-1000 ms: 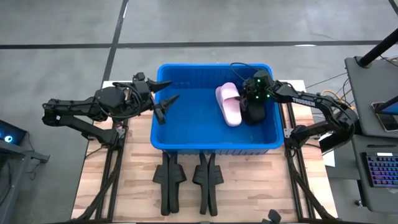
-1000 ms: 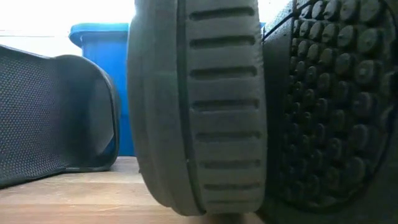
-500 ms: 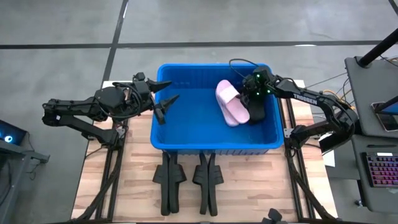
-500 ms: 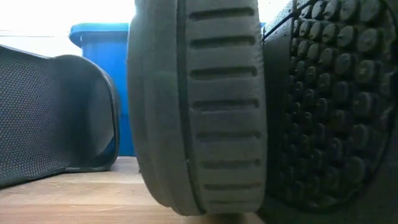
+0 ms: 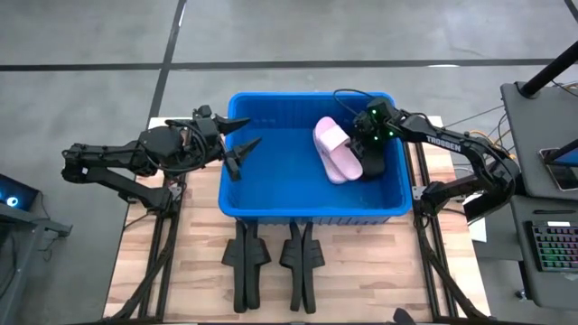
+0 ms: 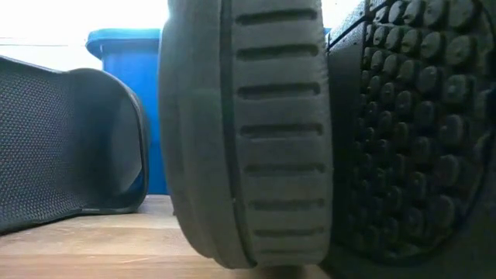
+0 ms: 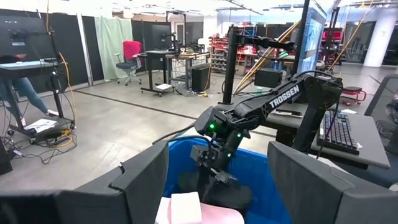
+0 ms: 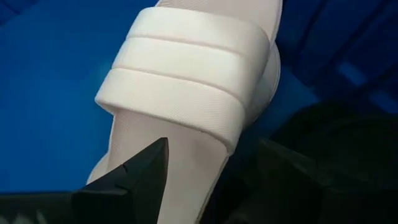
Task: Pick and place slides into bin
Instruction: Put the pink slide into the blue bin, then put the black slide into the blue bin
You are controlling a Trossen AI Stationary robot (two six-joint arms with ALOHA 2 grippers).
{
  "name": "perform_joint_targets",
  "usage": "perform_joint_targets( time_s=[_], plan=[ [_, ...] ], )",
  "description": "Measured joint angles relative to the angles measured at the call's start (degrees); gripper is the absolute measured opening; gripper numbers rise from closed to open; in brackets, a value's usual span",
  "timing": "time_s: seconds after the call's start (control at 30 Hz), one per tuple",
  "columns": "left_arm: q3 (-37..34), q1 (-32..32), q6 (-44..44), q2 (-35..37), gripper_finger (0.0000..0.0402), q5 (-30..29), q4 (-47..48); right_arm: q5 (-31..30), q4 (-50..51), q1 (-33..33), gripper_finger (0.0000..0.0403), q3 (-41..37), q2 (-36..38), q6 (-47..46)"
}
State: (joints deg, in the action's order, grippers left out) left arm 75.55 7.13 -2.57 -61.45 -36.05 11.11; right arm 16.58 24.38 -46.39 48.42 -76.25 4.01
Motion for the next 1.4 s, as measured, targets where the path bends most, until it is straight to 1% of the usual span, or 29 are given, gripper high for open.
perform_joint_targets(
  time_s=[0.1, 0.2, 0.27, 0.4, 0.57, 0.67, 0.87, 1.03, 1.13, 1.2, 1.3, 1.4],
  plan=[
    [0.0, 0.0, 0.0, 0.0, 0.0259, 0.0, 0.0, 3.2, 0.7, 0.0, 0.0227, 0.0, 0.1, -2.1],
    [0.0, 0.0, 0.0, 0.0, 0.0259, 0.0, -0.1, 8.9, 0.3, 0.0, 0.0226, 0.0, 0.3, -3.7],
    [0.0, 0.0, 0.0, 0.0, 0.0259, 0.0, -0.1, 10.6, 0.3, 0.4, 0.0226, 0.0, 0.7, -4.5],
    [0.0, 0.0, 0.0, -0.2, 0.0259, 0.0, -0.1, 10.2, 0.3, 0.5, 0.0226, 0.0, 2.1, -4.1],
    [0.0, 0.0, 0.0, -0.2, 0.0259, 0.0, -0.1, 2.3, 0.3, 0.5, 0.0226, 0.0, 3.6, -2.6],
    [0.0, 0.0, 0.0, -0.2, 0.0259, 0.0, -0.2, 0.2, 0.2, 0.5, 0.0226, 0.0, 4.3, -2.0],
    [0.0, 0.0, 0.0, -0.2, 0.0259, 0.0, -0.2, -0.1, 0.1, 0.5, 0.0226, 0.0, 6.5, -2.2],
    [0.0, 0.0, 0.0, -0.2, 0.0259, 0.0, -0.2, -0.1, -1.5, 0.6, 0.0226, -0.1, 10.0, -4.1],
    [0.0, 0.0, 0.0, -0.3, 0.0259, 0.0, -0.3, 0.4, -3.1, 1.2, 0.0226, -0.1, 12.9, -5.5],
    [0.0, 0.0, 0.0, -0.4, 0.0259, 0.0, -0.3, 1.7, -4.7, 1.9, 0.0226, -0.1, 15.4, -6.7],
    [0.0, 0.0, 0.0, -0.5, 0.0259, 0.0, -0.4, 4.1, -7.9, 3.5, 0.0226, -0.1, 19.3, -9.7],
    [0.0, 0.0, 0.0, -0.8, 0.0259, 0.0, -0.4, 4.8, -11.0, 6.0, 0.0226, -0.1, 23.5, -13.1]
  ],
)
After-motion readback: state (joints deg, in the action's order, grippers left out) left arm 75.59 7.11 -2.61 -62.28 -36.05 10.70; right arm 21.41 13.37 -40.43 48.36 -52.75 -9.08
